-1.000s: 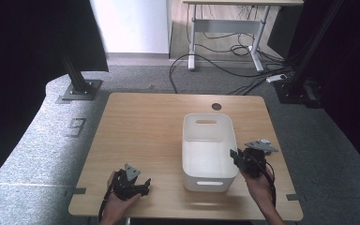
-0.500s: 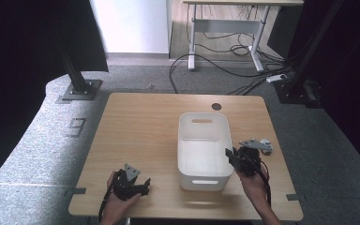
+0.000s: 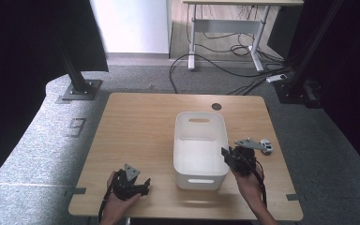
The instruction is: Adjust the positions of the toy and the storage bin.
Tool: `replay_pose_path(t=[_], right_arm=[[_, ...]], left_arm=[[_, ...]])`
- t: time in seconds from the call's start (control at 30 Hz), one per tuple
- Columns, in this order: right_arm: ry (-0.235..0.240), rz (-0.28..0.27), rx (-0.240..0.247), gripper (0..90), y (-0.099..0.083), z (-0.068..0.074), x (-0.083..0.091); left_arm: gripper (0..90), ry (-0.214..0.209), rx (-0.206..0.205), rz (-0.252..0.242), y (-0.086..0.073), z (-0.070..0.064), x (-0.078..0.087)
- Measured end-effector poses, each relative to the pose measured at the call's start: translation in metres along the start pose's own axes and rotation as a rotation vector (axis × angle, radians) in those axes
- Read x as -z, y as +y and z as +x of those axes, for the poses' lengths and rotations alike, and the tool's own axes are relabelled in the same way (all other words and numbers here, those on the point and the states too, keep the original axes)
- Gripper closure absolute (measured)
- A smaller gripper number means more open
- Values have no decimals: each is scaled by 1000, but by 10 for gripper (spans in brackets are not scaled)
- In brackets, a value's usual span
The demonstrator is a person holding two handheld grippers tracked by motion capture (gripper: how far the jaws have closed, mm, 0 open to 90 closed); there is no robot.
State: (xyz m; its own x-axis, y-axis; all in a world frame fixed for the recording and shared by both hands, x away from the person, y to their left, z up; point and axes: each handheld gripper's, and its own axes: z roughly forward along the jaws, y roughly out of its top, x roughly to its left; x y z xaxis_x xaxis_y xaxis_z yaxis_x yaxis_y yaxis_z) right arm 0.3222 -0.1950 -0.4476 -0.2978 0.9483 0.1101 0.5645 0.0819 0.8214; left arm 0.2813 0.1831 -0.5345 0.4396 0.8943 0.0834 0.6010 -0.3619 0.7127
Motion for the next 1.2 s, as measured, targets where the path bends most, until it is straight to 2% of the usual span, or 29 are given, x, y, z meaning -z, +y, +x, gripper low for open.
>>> replay_pose_path(t=[0.5,1.07,1.1,1.2], right_arm=[[-12,-11,2,724,-1,4,0],[-3,-7,8,712,1,7,-3],[0,-6,7,699,1,6,-3],[18,-13,-4,559,-1,1,-5]], left_arm=[[152,0,2,-1,0,0,0],[151,-2,3,-1,-1,1,1],[151,-2,5,-3,-1,1,1],[151,-4,9,-2,-1,2,1]])
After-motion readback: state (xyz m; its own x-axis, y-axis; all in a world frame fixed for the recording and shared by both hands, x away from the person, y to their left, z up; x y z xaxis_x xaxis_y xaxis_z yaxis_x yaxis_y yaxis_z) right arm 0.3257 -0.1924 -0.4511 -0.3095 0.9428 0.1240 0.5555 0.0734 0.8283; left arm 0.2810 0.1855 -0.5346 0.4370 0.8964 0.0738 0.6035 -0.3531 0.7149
